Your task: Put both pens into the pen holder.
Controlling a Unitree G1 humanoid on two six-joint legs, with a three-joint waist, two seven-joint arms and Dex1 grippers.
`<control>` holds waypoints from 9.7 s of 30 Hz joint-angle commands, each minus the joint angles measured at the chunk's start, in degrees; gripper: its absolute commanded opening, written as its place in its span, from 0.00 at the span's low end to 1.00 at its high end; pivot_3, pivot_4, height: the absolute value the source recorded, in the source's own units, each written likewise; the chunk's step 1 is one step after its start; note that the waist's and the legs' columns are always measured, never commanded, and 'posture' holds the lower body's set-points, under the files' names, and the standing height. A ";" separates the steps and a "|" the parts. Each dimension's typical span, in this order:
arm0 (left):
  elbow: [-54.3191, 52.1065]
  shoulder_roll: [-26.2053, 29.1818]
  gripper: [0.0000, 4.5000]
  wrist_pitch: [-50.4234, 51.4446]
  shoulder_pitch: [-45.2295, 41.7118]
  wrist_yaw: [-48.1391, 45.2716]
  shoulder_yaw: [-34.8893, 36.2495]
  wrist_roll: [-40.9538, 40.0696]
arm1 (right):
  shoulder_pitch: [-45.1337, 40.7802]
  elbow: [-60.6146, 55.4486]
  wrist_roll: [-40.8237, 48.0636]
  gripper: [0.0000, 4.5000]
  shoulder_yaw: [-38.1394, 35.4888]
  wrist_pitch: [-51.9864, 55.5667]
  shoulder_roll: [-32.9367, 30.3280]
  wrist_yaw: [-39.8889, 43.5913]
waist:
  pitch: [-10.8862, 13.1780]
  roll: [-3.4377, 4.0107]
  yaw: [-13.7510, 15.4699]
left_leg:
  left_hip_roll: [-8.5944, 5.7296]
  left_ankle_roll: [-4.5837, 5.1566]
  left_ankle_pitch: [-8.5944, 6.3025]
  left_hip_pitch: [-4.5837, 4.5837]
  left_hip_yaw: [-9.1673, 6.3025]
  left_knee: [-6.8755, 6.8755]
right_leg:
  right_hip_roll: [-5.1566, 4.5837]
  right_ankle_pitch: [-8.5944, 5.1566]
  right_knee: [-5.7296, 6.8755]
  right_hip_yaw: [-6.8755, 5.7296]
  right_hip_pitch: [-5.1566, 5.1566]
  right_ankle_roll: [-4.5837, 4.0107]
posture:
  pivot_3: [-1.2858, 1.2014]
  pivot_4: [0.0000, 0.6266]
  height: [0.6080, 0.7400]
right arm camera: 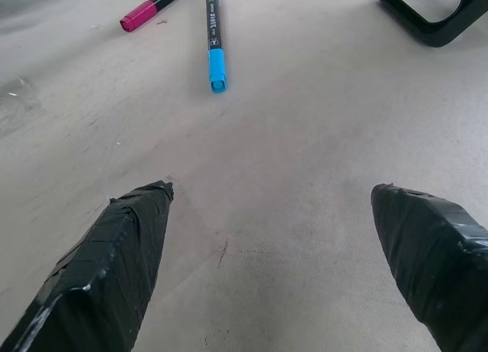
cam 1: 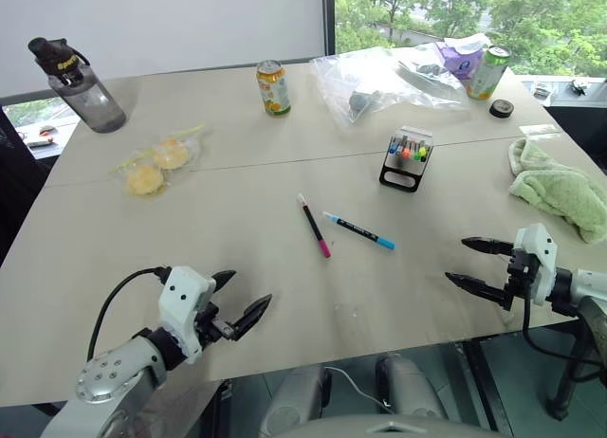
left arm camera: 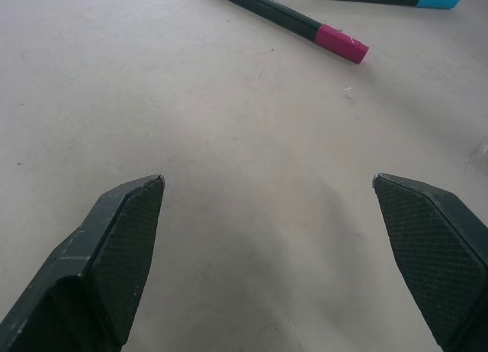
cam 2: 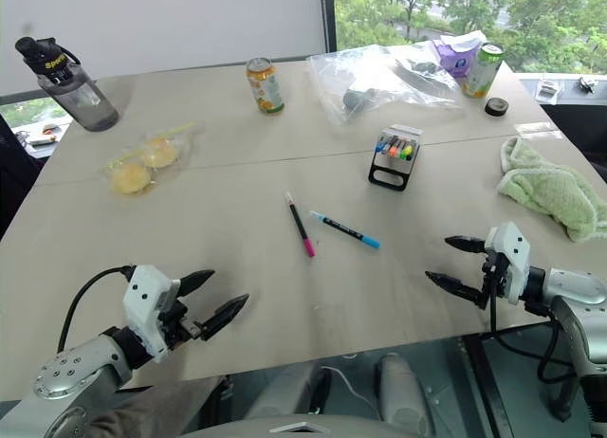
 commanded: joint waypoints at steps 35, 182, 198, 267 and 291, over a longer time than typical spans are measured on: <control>2.89 -0.28 1.00 -4.50 0.24 -5.77 3.81 -1.74 | -14.39 -5.58 -6.11 0.99 9.48 4.04 4.91 -8.32 | 0.03 0.05 -0.13 | 0.01 -0.03 0.02 0.01 0.02 0.00 | 0.01 0.00 0.01 0.01 -0.01 0.00 | 0.52 0.24 0.99; 6.64 3.16 0.99 12.09 -44.15 -2.59 -2.58 -14.47 | -47.83 19.76 -32.61 0.02 22.09 -28.22 17.36 -30.29 | 0.04 0.00 -3.22 | -0.07 -0.42 0.20 -1.10 0.33 0.35 | -0.17 0.13 1.10 -0.32 -1.69 -0.19 | 0.52 0.24 0.99; 7.54 4.90 0.99 11.64 -44.19 -3.23 -2.57 -14.09 | -49.67 33.45 -35.50 0.02 20.89 -37.87 18.98 -36.35 | 0.04 0.00 -3.31 | -0.06 -0.42 0.20 -1.09 0.36 0.34 | -0.15 0.13 1.09 -0.29 -1.68 -0.20 | 0.52 0.24 0.99; 22.23 -28.80 1.00 31.98 -51.19 41.15 -20.61 15.89 | -7.90 -25.53 7.92 0.98 5.52 15.37 3.15 -15.73 | -0.18 -0.28 0.15 | -0.06 -0.42 0.19 -1.09 0.31 0.80 | -0.17 0.18 1.25 -0.40 -1.44 -0.17 | 0.52 0.24 0.99; 15.21 -30.23 0.01 22.33 -45.40 24.16 -16.70 10.83 | -13.70 -26.10 14.13 1.00 6.20 28.03 7.09 -22.83 | -0.56 -0.21 0.16 | -0.06 -0.42 0.18 -0.82 0.22 0.84 | -0.20 0.18 1.19 -0.50 -1.10 -0.17 | 0.52 0.24 0.99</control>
